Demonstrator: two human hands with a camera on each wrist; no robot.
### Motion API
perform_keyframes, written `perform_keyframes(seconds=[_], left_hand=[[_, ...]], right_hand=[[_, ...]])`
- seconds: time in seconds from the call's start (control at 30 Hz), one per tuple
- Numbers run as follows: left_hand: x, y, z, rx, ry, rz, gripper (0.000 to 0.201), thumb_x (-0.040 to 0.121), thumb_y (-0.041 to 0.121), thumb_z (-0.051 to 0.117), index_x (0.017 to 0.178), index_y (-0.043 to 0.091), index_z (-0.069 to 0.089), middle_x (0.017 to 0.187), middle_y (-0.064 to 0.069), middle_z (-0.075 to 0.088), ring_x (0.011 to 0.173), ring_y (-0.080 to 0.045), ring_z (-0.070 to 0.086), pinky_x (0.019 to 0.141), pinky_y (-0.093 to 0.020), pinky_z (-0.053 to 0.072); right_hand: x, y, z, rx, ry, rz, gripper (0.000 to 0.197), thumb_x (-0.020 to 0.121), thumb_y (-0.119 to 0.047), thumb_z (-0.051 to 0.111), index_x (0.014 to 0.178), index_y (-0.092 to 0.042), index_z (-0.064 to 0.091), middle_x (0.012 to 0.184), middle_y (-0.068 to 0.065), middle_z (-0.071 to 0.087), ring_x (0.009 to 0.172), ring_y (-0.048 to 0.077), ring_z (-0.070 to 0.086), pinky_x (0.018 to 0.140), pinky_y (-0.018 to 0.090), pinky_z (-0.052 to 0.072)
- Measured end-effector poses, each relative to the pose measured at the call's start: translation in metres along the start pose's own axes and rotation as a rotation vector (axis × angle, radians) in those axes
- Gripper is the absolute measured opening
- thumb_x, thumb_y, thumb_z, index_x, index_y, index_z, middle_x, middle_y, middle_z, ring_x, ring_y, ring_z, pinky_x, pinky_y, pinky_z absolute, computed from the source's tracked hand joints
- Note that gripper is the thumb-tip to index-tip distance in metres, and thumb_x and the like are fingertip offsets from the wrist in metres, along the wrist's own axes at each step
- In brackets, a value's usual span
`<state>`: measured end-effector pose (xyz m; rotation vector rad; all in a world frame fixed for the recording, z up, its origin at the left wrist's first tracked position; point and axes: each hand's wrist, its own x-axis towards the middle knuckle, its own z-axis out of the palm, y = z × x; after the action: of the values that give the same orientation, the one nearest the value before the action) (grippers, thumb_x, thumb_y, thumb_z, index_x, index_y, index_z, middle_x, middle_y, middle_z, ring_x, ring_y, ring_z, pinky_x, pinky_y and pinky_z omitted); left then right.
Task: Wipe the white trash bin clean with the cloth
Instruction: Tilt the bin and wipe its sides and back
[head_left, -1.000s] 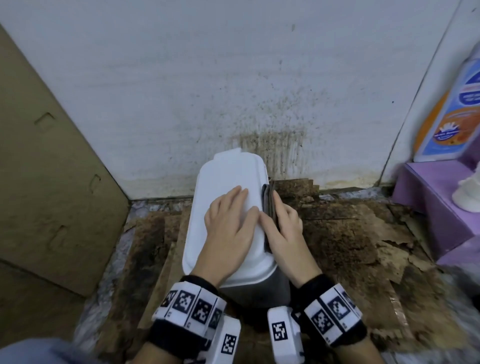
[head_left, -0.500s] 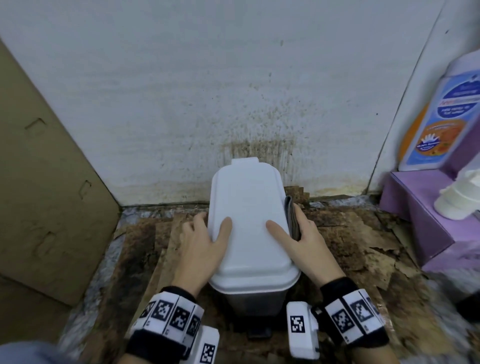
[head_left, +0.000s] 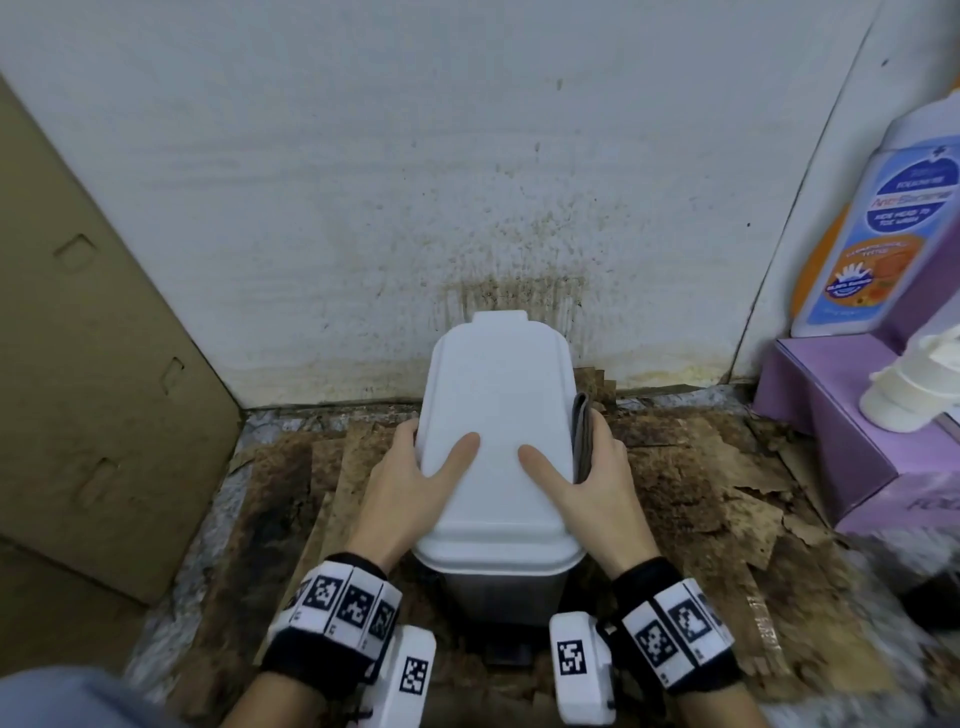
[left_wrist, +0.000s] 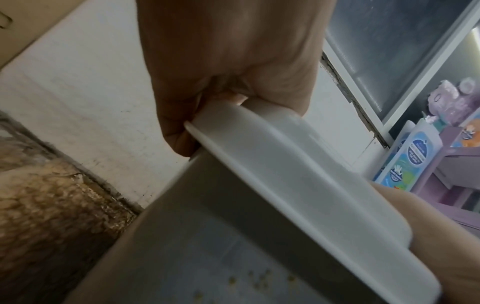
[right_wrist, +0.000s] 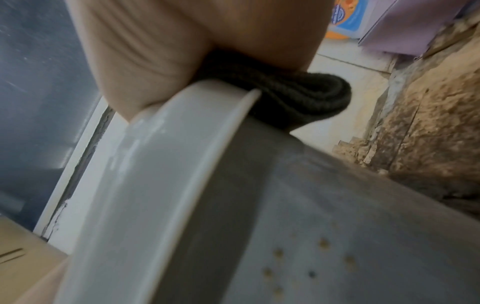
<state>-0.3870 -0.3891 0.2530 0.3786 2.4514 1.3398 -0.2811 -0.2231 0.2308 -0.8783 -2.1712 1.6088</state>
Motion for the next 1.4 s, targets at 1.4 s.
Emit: perform_keyframes(seconds=[1.4], left_hand=[[-0.036,-0.013,0.004,-0.050,0.187,-0.024,0.034,0.089,0.057,0.064,0.109,0.030,0.056,0.102,0.010,0.066,0.089,-0.002,0.063,0.060,-0.012,0.043]], right_hand=[[0.139,-0.005,-0.035,-0.050,-0.157,-0.137,0.119,0.058,-0.090,0.068,0.155,-0.035,0.026,0.155,-0.004,0.040,0.140,0.023,0.043,0.111,0.055,0.043]])
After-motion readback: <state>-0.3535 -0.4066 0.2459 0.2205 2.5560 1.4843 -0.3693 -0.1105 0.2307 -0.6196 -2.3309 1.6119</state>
